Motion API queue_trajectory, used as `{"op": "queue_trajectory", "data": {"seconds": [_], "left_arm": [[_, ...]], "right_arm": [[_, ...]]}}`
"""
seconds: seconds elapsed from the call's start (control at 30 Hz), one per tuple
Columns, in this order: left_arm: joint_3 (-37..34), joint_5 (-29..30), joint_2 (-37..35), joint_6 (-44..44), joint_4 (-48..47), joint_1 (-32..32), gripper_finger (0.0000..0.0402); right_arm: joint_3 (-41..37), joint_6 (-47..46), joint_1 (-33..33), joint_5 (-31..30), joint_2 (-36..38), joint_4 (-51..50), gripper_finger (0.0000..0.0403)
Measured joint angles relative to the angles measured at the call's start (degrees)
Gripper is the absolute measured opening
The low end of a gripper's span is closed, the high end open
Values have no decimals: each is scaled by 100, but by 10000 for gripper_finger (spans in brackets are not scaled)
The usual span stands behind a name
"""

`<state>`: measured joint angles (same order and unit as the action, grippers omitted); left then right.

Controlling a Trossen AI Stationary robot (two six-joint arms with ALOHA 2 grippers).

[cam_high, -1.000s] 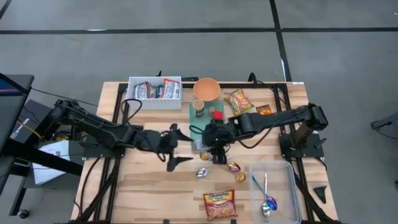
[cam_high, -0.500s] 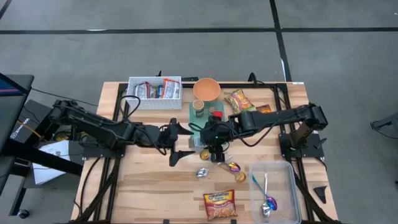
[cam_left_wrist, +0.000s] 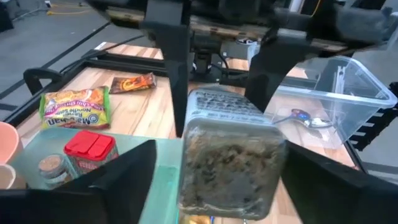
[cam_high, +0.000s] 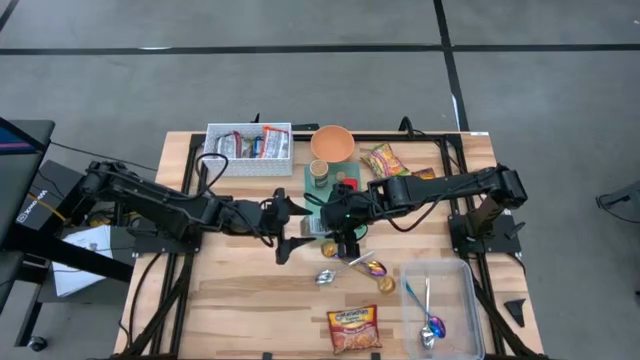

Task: Pick & Place Food Item
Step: Put the white seasoning into the blue bin

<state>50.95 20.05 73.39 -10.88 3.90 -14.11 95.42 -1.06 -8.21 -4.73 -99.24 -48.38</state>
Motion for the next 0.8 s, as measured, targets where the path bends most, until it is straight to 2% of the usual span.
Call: {"op": "queue_trajectory", "data": {"seconds": [0.07,0.2,0.4,0.47,0.57,0.63,0.7,0.8], "left_arm": [[-3,12,-1,-10,2,0,283],[-1,32,-2,47,-64,0,191],[-3,7,-3,-129,11,-7,190],[-5,66,-5,-382,111,-9,190],[-1,44,-3,-977,154,82,190],[-1,32,-4,-1297,21,120,190],[-36,-25,-51,-1560,-39,118,190],[-239,-155,-211,-2155,-75,144,190]], "right_arm": [[0,2,11,13,0,2,190],[0,1,48,76,0,8,190],[-4,-99,46,56,8,62,191],[-13,-103,39,-99,15,134,226],[9,-162,-2,-612,22,433,305],[34,-173,9,-786,32,421,342],[153,-175,-4,-1033,53,345,363],[465,-163,-19,-1371,185,114,370]]}}
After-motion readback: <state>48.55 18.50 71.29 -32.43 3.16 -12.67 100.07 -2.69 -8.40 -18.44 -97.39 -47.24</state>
